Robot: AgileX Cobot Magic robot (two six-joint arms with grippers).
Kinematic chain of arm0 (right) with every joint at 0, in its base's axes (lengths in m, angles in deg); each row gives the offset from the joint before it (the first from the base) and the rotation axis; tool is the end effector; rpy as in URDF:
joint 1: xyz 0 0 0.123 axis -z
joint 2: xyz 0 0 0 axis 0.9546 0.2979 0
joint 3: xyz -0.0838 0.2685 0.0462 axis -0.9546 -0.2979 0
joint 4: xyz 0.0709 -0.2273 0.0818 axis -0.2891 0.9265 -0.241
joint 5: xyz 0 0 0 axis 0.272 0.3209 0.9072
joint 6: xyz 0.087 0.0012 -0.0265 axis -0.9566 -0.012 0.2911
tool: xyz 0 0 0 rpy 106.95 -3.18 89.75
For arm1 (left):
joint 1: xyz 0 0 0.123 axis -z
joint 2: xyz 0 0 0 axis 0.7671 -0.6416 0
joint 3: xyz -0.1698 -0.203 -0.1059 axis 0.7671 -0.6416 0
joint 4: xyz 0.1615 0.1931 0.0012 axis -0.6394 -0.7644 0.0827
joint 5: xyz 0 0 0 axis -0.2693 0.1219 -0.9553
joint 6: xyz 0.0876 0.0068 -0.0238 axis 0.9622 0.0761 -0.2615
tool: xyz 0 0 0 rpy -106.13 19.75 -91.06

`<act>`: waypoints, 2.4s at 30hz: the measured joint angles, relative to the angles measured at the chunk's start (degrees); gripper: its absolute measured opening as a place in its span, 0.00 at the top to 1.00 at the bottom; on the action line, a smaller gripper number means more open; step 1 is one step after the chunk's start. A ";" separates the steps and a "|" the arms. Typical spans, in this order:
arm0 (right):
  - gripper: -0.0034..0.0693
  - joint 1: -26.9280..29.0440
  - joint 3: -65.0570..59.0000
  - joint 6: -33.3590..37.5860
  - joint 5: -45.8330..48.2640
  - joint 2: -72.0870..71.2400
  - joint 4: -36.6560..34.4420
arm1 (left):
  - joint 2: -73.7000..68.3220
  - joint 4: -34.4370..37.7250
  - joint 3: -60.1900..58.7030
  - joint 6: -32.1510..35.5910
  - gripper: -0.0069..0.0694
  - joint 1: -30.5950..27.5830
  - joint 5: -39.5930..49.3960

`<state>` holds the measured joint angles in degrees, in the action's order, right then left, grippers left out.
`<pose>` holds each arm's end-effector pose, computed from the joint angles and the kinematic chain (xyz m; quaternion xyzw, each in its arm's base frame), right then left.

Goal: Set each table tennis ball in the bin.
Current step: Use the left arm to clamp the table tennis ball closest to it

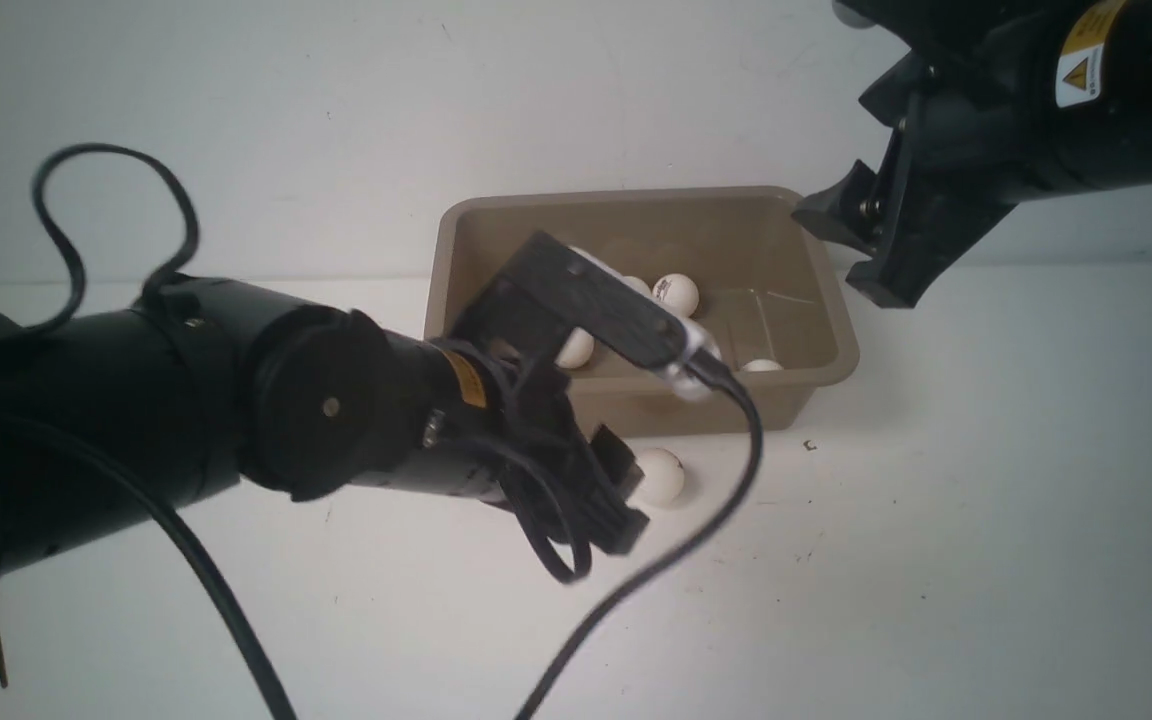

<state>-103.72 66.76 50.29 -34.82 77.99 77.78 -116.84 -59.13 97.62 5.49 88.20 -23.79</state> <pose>0.2657 0.1489 0.3823 -0.4747 0.7747 -0.0602 0.4134 0.2516 -0.2082 0.2605 0.3522 0.8550 -0.1509 0.3494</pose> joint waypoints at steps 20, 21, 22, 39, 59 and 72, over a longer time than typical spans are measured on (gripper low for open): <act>0.25 0.00 0.00 -0.14 0.00 0.00 0.00 | -13.62 2.03 0.00 3.05 0.38 0.24 -17.33; 0.25 0.00 0.00 -0.14 0.00 0.00 0.31 | -14.55 2.16 0.00 2.79 0.38 0.24 -18.32; 0.25 0.00 0.00 -0.14 0.00 0.00 0.53 | -15.09 2.21 0.00 2.43 0.38 0.24 -19.06; 0.25 0.00 0.00 -4.56 -6.25 -2.63 6.55 | -20.47 2.74 0.06 -2.75 0.38 0.24 -26.01; 0.25 0.00 0.00 -7.40 -6.80 -15.18 13.85 | -21.91 1.03 0.10 -6.19 0.38 3.61 -31.69; 0.25 0.00 0.00 -7.50 -5.71 -15.59 14.11 | -22.29 1.03 0.10 -7.21 0.28 3.66 -30.12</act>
<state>-103.72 66.76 42.79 -40.53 62.40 91.89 -139.12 -58.10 97.72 -1.72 91.86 -53.91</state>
